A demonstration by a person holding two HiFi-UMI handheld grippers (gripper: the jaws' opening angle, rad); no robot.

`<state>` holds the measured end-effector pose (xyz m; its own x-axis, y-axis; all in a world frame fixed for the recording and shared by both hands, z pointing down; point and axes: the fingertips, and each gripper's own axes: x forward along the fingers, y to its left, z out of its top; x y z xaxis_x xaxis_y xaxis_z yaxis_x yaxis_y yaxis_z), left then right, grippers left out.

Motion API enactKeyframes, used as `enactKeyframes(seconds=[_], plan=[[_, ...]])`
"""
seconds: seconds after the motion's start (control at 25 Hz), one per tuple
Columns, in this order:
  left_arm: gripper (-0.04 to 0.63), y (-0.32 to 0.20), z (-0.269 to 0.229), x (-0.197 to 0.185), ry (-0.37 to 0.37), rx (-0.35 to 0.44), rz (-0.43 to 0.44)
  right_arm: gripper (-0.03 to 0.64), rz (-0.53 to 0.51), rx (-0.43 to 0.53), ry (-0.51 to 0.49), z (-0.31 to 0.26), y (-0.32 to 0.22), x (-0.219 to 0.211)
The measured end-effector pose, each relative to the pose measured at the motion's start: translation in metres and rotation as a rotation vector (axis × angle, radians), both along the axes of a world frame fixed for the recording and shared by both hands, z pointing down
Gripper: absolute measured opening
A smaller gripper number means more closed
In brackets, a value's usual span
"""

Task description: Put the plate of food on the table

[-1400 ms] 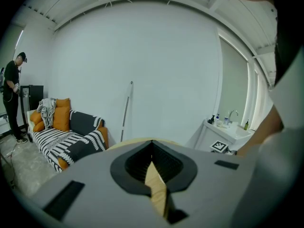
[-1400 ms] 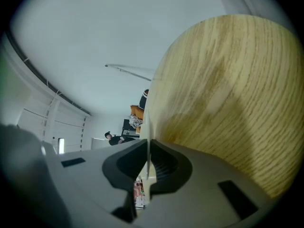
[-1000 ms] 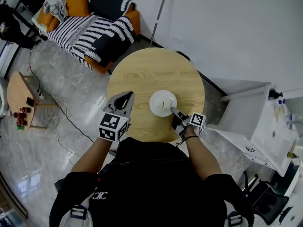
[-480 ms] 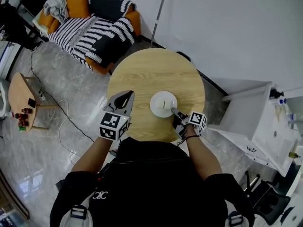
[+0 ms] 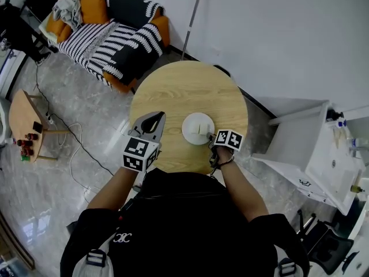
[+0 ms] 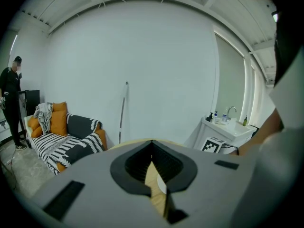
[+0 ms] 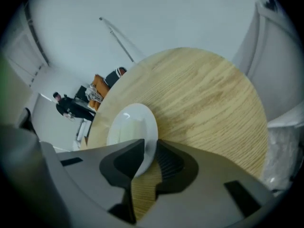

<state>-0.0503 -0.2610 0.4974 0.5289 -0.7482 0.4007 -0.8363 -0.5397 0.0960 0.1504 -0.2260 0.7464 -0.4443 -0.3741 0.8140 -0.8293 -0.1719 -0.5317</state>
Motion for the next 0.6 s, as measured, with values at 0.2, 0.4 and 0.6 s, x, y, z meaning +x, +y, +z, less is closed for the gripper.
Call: enactKeyframes(seconds=[0.2, 0.4, 0.6], plan=[[0.006, -0.001, -0.001, -0.002, -0.002, 0.002, 0.008, 0.08, -0.033, 0.051, 0.174, -0.008, -0.006, 0.018], [0.006, -0.005, 0.0, -0.003, 0.001, 0.002, 0.017, 0.08, 0.037, 0.156, 0.161, -0.033, -0.018, 0.035], [0.006, -0.008, 0.005, 0.001, 0.008, -0.005, 0.037, 0.015, 0.045, 0.25, 0.174, -0.057, -0.025, 0.043]])
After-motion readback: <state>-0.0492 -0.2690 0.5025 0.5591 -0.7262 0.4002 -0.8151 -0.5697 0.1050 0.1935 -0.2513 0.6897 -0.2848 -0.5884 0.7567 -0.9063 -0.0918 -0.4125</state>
